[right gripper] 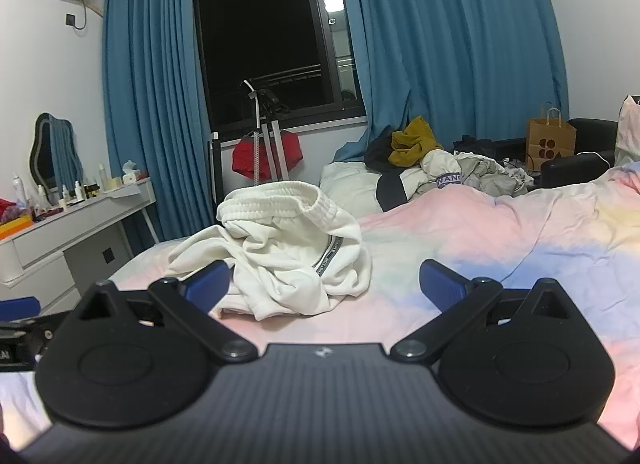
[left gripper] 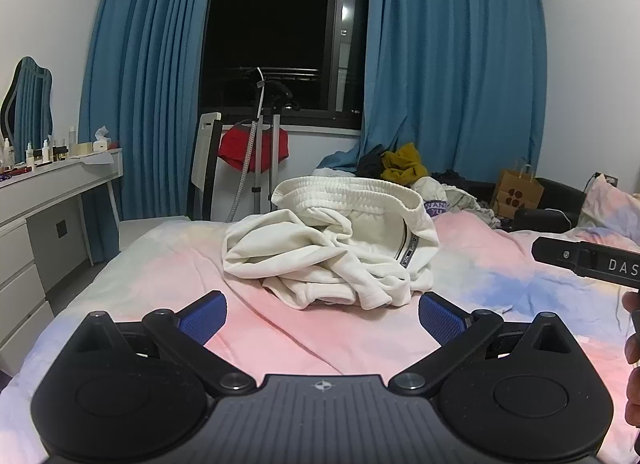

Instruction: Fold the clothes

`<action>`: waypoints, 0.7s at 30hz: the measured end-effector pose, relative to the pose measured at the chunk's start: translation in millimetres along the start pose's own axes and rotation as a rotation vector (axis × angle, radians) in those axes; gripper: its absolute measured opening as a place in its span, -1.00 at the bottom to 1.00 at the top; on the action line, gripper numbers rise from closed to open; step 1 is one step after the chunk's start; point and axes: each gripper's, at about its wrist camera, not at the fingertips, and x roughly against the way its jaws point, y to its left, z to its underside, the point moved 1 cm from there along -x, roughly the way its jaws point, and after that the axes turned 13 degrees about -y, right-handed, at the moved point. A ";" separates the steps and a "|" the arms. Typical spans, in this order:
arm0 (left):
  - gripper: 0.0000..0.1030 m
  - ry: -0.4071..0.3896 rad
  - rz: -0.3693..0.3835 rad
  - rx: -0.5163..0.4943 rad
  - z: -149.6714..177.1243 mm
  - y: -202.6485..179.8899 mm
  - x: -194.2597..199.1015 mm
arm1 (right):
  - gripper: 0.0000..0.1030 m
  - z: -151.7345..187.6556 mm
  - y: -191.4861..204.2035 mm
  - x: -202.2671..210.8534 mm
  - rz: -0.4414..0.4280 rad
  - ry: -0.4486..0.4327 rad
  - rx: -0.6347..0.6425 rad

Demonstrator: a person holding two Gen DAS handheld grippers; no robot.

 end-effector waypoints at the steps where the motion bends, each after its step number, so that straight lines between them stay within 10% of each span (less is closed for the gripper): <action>1: 1.00 0.001 -0.002 0.001 0.1 -0.1 -0.2 | 1.00 0.4 -0.2 0.2 -0.002 -0.001 -0.001; 21: 1.00 0.036 0.005 0.018 1.1 1.4 -3.6 | 1.00 23.7 0.8 -4.6 0.017 -0.071 -0.053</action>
